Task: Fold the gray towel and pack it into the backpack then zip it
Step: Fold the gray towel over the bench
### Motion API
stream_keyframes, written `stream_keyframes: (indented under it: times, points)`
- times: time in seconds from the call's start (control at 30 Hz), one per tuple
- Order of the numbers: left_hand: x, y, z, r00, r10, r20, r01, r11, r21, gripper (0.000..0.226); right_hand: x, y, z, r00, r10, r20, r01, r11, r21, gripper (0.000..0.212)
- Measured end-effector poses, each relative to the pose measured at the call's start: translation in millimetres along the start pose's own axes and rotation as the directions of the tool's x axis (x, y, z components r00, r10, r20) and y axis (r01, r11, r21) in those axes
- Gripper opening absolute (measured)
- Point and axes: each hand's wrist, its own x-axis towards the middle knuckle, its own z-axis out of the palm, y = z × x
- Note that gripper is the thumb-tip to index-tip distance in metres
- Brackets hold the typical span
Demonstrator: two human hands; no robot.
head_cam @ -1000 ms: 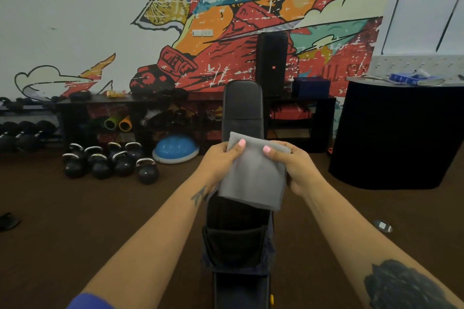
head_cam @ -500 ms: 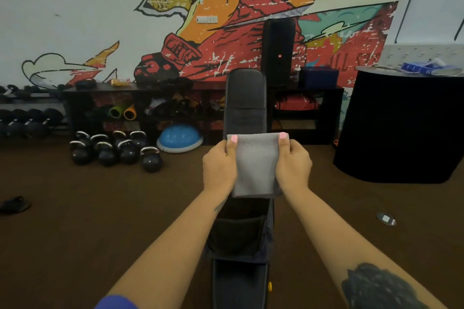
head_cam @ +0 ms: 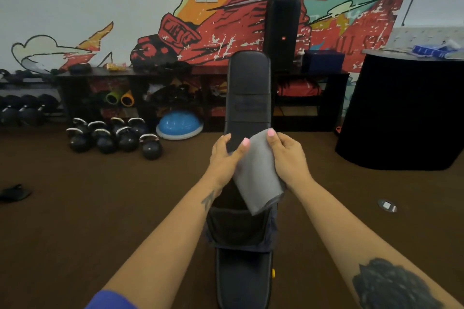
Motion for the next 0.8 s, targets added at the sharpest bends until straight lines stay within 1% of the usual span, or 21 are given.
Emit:
stream_keyframes:
  times: [0.03,0.07,0.13,0.17,0.2,0.23,0.27,0.3,0.33,0.4,0.43,0.47,0.5,0.53,0.57,0.63,0.67,0.73,0.8]
  points:
    - [8,-2,-7,0.994,0.036,0.099,-0.036,0.999,-0.003,0.097,4,-1,4,0.998,0.004,0.062,-0.005,1.000,0.018,0.052]
    - [16,-4,-15,0.980,0.044,0.192,-0.050,0.998,0.025,0.086,9,-2,7,0.994,0.020,0.106,-0.024,0.999,0.035,0.053]
    - [33,-1,-31,0.945,0.025,0.325,-0.076,0.986,0.146,0.051,22,-4,15,0.985,0.082,0.152,-0.090,0.995,0.049,0.062]
    - [39,2,-38,0.932,0.008,0.362,-0.077,0.981,0.177,0.035,28,-4,17,0.976,0.119,0.180,-0.132,0.989,0.060,0.063]
    - [46,2,-45,0.926,-0.009,0.377,-0.063,0.982,0.177,0.025,33,-5,19,0.962,0.162,0.218,-0.184,0.980,0.082,0.061]
    - [54,1,-51,0.927,-0.020,0.376,-0.042,0.987,0.155,0.020,39,-4,22,0.941,0.213,0.263,-0.253,0.958,0.132,0.054]
    - [62,-1,-56,0.931,-0.024,0.364,-0.017,0.994,0.110,0.019,44,-3,24,0.912,0.265,0.312,-0.340,0.915,0.217,0.046]
    - [70,-4,-61,0.939,-0.026,0.344,0.008,0.999,0.053,0.021,48,-2,27,0.882,0.300,0.362,-0.426,0.837,0.344,0.042]
    - [79,-8,-65,0.949,-0.028,0.314,0.033,0.999,-0.013,0.021,52,2,29,0.862,0.311,0.400,-0.485,0.734,0.475,0.048]
    - [94,-18,-70,0.969,-0.047,0.243,0.084,0.986,-0.145,0.015,61,17,38,0.862,0.282,0.422,-0.507,0.521,0.687,0.068]
    - [101,-23,-71,0.976,-0.059,0.212,0.100,0.977,-0.186,0.012,63,25,45,0.862,0.284,0.420,-0.506,0.426,0.750,0.075]
    - [106,-28,-71,0.981,-0.073,0.180,0.110,0.972,-0.207,0.012,65,34,52,0.858,0.293,0.423,-0.508,0.357,0.784,0.078]
    - [113,-36,-71,0.985,-0.087,0.147,0.116,0.972,-0.203,0.015,66,41,59,0.855,0.301,0.422,-0.507,0.315,0.802,0.077]
    - [117,-43,-69,0.989,-0.095,0.117,0.117,0.974,-0.194,0.018,64,44,64,0.854,0.317,0.411,-0.504,0.316,0.804,0.073]
    - [121,-53,-67,0.990,-0.099,0.095,0.115,0.977,-0.181,0.020,64,47,70,0.856,0.341,0.389,-0.500,0.353,0.791,0.063]
    - [131,-73,-62,0.991,-0.106,0.082,0.118,0.981,-0.152,0.023,68,53,79,0.843,0.419,0.338,-0.521,0.478,0.707,0.033]
    - [134,-81,-59,0.990,-0.110,0.085,0.121,0.983,-0.139,0.025,70,54,82,0.822,0.480,0.307,-0.548,0.517,0.657,0.020]
    - [138,-97,-52,0.986,-0.128,0.107,0.140,0.983,-0.118,0.029,73,66,86,0.754,0.601,0.265,-0.624,0.531,0.573,0.011]
    - [142,-110,-44,0.978,-0.158,0.136,0.173,0.979,-0.108,0.029,74,79,88,0.686,0.684,0.248,-0.682,0.485,0.547,0.007]
